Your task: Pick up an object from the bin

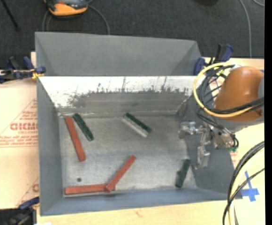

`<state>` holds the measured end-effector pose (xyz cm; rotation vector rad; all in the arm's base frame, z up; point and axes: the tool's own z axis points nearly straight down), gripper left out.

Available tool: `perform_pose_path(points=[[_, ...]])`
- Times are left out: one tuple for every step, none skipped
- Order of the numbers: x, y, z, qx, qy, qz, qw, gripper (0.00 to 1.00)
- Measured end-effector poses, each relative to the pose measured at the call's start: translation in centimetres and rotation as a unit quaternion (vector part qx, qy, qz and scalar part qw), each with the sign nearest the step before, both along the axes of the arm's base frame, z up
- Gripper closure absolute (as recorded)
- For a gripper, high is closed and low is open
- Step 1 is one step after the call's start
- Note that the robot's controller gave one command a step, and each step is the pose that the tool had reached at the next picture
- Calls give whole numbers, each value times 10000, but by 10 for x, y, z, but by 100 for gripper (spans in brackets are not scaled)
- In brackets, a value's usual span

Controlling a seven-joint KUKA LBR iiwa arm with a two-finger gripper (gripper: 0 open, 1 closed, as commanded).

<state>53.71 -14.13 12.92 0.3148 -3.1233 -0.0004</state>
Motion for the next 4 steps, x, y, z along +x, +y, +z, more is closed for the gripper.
perform_pose_path(points=[[-11, -1, -36, -8, -49, 642, 9979, 0], [-25, 4, -56, -20, -48, 2030, 9792, 100], [-25, 4, -56, -20, -48, 2037, 9790, 100], [-11, 13, 118, -19, -63, 2076, 9782, 100]])
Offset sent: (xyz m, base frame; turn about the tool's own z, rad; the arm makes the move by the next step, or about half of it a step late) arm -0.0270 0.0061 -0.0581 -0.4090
